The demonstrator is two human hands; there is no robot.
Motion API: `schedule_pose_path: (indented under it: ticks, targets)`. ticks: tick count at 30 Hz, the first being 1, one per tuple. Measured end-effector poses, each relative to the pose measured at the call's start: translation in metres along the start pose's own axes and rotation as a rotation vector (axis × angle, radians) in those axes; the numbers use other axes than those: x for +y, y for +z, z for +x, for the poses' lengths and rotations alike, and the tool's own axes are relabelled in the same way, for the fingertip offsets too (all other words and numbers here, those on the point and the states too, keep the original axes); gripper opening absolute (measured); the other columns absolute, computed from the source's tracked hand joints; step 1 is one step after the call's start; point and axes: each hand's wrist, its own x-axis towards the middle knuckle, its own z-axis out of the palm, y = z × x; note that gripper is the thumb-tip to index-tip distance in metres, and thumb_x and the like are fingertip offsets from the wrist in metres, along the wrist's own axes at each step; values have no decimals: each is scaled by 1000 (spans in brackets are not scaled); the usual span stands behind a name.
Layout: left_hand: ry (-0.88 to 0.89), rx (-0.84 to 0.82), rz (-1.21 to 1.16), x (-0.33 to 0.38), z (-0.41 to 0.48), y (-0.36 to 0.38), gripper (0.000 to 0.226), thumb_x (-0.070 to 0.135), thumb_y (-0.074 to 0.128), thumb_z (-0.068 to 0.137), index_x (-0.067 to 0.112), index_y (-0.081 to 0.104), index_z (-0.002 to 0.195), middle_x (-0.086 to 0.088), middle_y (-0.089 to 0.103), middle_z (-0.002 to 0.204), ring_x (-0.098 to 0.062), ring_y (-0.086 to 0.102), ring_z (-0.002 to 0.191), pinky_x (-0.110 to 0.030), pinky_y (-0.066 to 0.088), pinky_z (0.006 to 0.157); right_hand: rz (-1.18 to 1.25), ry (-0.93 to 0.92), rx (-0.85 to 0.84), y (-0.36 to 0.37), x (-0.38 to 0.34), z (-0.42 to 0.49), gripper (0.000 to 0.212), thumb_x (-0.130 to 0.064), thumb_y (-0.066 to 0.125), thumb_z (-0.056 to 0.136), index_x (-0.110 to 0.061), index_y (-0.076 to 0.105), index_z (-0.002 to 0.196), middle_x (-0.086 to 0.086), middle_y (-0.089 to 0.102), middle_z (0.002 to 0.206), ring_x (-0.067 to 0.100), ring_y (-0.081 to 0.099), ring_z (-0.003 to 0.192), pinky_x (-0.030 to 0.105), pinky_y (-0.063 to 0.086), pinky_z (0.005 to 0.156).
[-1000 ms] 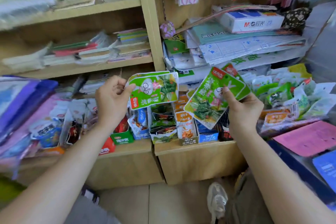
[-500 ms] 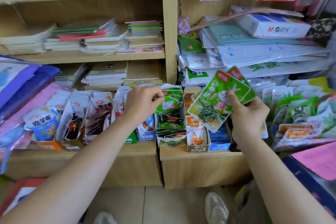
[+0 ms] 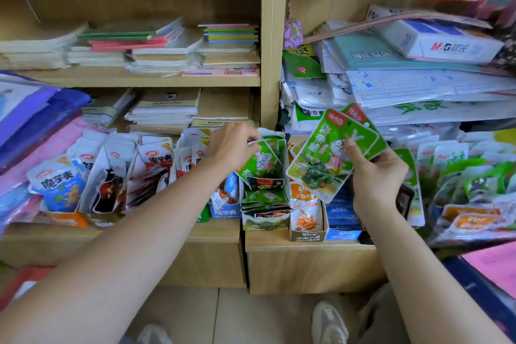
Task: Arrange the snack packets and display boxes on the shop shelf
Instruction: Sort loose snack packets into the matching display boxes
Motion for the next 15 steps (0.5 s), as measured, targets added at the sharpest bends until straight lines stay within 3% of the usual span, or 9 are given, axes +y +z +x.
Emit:
schedule_pose_path:
  ticks: [2,4,10,15]
  targets:
    - [23,39,-72,-4,-8,-2,35,28,78,87,29,71,122,10,68,98,-16,63,90,-29,44,66,7,11,-51,4,1,1,5,-13,78,85,-15,74,83,-7,77,79,15,75,80,31,58,73]
    - [62,77,-137,-7,-23,-6,45,23,80,85,27,67,127,12,65,103,-11,59,82,-31,50,69,8,16,-106,10,3,1,3,-12,78,85,-12,75,86,-4,77,82,18,75,82,32,58,74]
    - [214,295,-72,-19,-70,11,16,18,85,78,25,74,87,10,59,82,-13,54,82,-29,45,66,-30,-18,-163,25,8,-5,8,-13,78,85,-6,76,88,0,78,82,21,75,83,35,60,76]
    - [311,126,85,-13,-76,28,41,40,82,79,30,74,118,14,70,110,-18,50,100,-35,38,83,-22,2,-103,16,10,-2,9,-16,80,83,-8,75,85,-1,77,81,19,74,79,32,58,74]
